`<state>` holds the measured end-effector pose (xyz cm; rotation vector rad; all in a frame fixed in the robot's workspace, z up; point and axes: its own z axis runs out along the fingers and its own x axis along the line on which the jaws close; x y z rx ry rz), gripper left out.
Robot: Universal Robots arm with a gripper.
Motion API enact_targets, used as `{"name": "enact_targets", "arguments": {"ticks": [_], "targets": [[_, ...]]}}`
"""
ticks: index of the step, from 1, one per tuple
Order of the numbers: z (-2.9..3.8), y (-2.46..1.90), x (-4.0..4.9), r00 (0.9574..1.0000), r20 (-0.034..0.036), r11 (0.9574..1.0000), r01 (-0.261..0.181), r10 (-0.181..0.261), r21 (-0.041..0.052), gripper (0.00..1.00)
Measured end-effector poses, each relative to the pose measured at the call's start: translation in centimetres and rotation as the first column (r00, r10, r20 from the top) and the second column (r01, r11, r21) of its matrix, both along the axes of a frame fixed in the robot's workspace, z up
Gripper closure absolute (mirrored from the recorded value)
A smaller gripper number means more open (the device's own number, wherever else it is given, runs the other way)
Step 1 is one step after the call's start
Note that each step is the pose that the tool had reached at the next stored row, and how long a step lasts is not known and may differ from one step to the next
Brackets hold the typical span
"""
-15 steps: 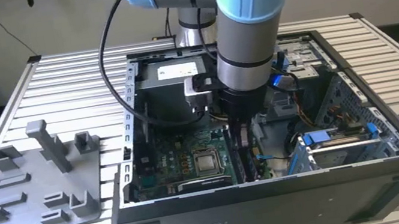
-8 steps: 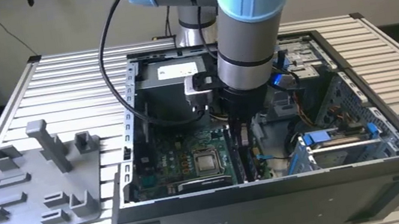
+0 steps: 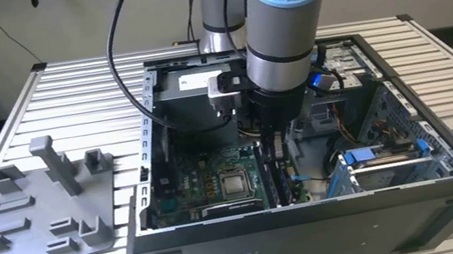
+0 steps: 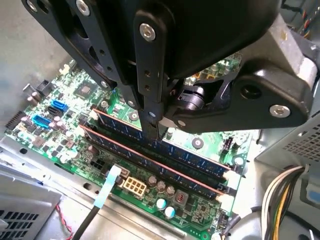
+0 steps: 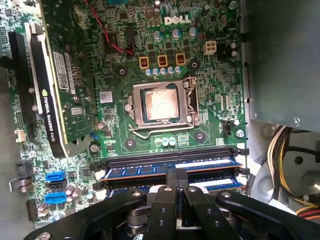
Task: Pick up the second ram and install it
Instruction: 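Press down the second ram until it locks into place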
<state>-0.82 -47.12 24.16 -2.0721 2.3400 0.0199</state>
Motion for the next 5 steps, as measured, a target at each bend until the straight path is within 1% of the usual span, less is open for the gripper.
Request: {"name": "enact_targets", "arguments": {"ticks": [5], "targets": [[0.01,-0.01,0.00,1.0000,-0.0001,1.0000,0.000,0.000,-0.0003,0.89]]}}
